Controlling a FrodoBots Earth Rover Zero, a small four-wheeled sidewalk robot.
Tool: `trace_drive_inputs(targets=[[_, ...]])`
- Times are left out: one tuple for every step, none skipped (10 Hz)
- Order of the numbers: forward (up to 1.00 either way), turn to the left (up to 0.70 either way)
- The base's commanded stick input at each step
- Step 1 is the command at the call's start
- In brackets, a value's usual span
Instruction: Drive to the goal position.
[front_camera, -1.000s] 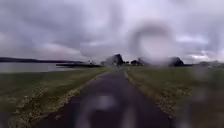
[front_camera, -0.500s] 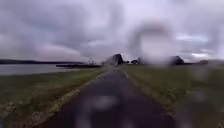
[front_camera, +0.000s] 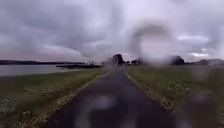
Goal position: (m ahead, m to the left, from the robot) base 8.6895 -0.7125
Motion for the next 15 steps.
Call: trace_drive_inputs(targets=[[0.70, 0.00], [0.70, 0.00], [0.70, 0.00], [0.70, 0.00], [0.70, 0.00], [0.70, 0.00], [0.70, 0.00], [0.70, 0.00], [0.70, 0.00], [0.70, 0.00], [0.70, -0.03], [0.70, -0.09], [0.70, -0.14], [0.70, -0.14], [0.70, -0.11]])
